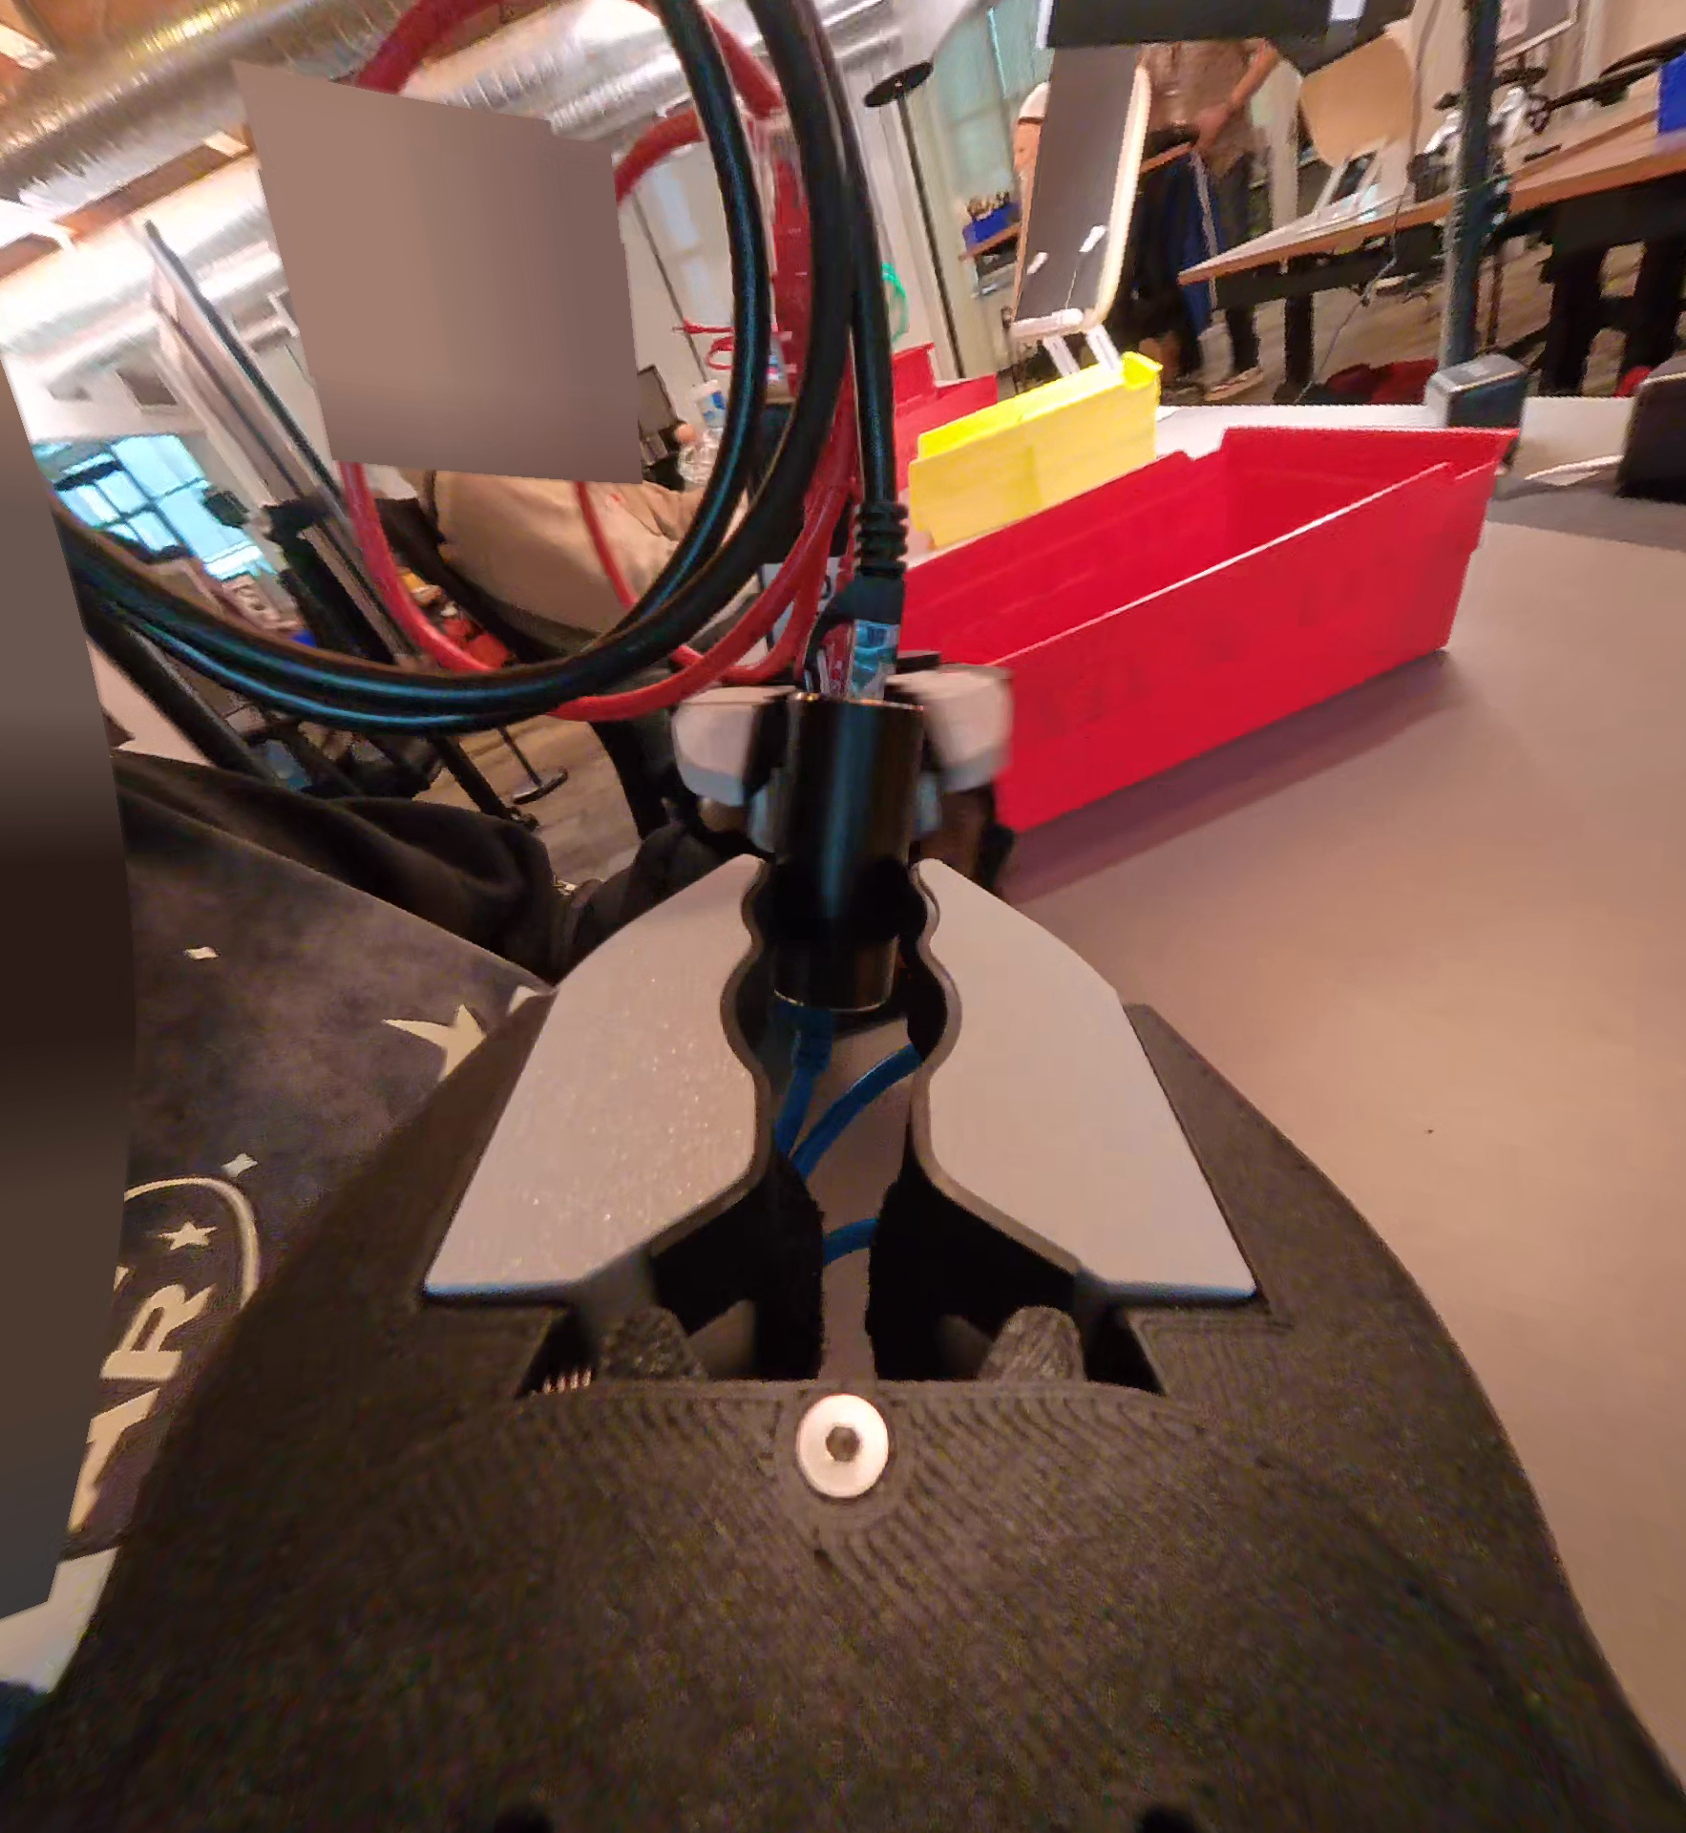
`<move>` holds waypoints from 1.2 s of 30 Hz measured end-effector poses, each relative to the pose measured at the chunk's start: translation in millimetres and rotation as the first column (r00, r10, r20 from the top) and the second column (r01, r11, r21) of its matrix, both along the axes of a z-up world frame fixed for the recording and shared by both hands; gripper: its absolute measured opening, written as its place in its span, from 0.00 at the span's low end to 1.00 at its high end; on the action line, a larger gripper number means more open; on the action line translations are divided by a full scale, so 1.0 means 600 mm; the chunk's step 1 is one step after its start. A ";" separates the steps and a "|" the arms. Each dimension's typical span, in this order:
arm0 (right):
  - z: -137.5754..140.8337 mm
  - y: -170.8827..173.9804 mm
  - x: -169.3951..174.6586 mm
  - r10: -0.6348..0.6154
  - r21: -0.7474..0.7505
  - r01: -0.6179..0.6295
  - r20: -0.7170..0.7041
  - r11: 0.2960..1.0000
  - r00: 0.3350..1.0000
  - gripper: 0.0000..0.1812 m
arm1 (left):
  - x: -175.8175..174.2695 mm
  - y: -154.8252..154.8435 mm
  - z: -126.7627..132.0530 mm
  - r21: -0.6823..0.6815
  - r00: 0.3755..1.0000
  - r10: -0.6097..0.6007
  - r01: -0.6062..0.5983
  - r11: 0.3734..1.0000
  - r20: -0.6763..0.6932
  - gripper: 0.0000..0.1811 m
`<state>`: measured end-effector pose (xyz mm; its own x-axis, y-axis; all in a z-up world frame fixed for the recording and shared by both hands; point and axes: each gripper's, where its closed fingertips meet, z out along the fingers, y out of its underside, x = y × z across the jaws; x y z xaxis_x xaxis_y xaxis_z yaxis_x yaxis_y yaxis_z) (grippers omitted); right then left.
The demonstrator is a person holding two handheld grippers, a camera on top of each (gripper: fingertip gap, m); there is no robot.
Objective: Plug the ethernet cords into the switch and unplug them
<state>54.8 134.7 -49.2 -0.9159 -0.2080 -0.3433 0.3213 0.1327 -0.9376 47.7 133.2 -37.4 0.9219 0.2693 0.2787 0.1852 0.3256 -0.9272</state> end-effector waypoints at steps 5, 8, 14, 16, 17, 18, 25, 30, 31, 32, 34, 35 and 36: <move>0.016 -0.006 -0.024 -0.108 -0.094 0.108 -0.002 0.990 0.994 0.16 | -0.009 -0.014 0.009 0.082 0.997 -0.002 -0.005 0.997 0.081 0.14; 0.071 0.024 -0.076 -0.341 -0.330 0.338 0.050 0.882 0.939 0.27 | -0.039 -0.056 0.014 0.225 0.984 0.091 -0.124 0.966 0.150 0.14; 0.024 0.001 -0.049 -0.246 -0.195 0.266 0.121 0.944 0.962 0.21 | -0.046 -0.082 0.014 0.310 0.974 0.106 -0.165 0.936 0.200 0.14; -0.021 -0.030 -0.018 -0.105 -0.100 0.126 0.195 0.987 0.975 0.23 | -0.046 -0.077 0.011 0.290 0.974 0.118 -0.171 0.942 0.192 0.14; -0.037 -0.043 -0.016 -0.101 -0.091 0.123 0.213 0.988 0.972 0.23 | -0.045 -0.074 0.010 0.278 0.975 0.127 -0.176 0.944 0.184 0.14; -0.050 -0.053 -0.016 -0.107 -0.096 0.130 0.217 0.987 0.970 0.20 | -0.044 -0.071 0.009 0.263 0.975 0.138 -0.181 0.948 0.173 0.14; -0.059 -0.060 -0.014 -0.053 -0.241 0.116 0.256 0.964 0.965 0.11 | -0.048 -0.058 -0.004 0.179 0.967 0.206 -0.231 0.956 0.148 0.14; -0.078 -0.071 -0.002 -0.056 -0.201 0.102 0.221 0.974 0.974 0.09 | -0.049 -0.050 -0.010 0.182 0.967 0.186 -0.218 0.959 0.176 0.14; -0.077 -0.070 0.000 -0.045 -0.206 0.093 0.226 0.974 0.973 0.09 | -0.047 -0.050 -0.009 0.184 0.968 0.179 -0.211 0.960 0.174 0.14; -0.075 -0.069 0.002 -0.036 -0.210 0.084 0.223 0.974 0.974 0.09 | -0.045 -0.049 -0.008 0.191 0.970 0.169 -0.201 0.961 0.173 0.14; -0.075 -0.067 0.004 -0.030 -0.207 0.072 0.196 0.976 0.980 0.08 | -0.044 -0.048 -0.007 0.201 0.972 0.150 -0.186 0.962 0.182 0.14; -0.076 -0.066 0.006 -0.024 -0.199 0.062 0.190 0.978 0.982 0.08 | -0.043 -0.047 -0.009 0.196 0.973 0.140 -0.176 0.965 0.185 0.14; -0.077 -0.066 0.007 -0.013 -0.196 0.052 0.199 0.979 0.980 0.08 | -0.042 -0.045 -0.012 0.183 0.974 0.125 -0.160 0.970 0.189 0.14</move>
<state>58.7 95.1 -95.4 -0.8425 -0.2617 -0.4708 0.5019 -0.0640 -0.8626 22.5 106.3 -44.4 0.8101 0.3185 0.4923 0.2765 0.5328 -0.7998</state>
